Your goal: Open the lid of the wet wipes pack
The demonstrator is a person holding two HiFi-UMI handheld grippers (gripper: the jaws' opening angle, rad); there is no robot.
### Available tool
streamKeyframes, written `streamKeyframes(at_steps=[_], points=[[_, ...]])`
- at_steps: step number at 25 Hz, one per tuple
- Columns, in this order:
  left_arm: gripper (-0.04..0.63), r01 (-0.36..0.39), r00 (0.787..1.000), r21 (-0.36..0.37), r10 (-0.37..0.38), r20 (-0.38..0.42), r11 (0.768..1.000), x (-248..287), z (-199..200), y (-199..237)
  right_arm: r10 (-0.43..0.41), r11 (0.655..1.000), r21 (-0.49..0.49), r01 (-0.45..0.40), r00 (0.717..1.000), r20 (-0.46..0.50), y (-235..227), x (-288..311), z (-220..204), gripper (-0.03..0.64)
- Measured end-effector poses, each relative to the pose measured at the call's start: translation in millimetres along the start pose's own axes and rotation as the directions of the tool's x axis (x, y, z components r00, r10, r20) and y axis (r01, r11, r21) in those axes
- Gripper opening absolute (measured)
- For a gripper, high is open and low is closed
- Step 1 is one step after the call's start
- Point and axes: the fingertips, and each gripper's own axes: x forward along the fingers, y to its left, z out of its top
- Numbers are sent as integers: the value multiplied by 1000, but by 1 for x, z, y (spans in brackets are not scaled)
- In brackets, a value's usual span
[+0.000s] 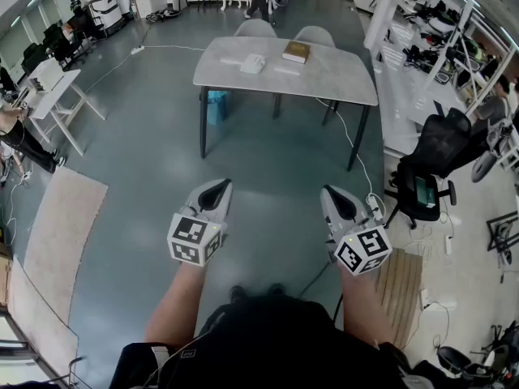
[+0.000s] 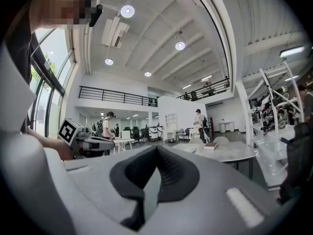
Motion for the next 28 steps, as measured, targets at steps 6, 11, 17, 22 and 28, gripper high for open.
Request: streamKeyframes(at_steps=[6,11,17,22,28], points=[[3,-55,998,-2,55,-9,999,13,3,0,18,1000,-12,-18,1000,12,-14,-2,8,-1],[3,-78,997,2,78,-23,997,21,-2,-13,21,999,-28,-21,1000,7,-30,-18,-2,0],[3,-96,994,-11,95,-49,995,28,-18,-32,35,998,55,-34,999,-18,-44,-35,-35,2],[3,-90,993,-34,88,-74,995,45,-32,-32,54,991,130,-45,996,-70,-52,-28,-63,2],[3,-60,997,-67,56,-61,996,97,-39,10,52,991,131,-38,993,-103,-74,26,-64,2]])
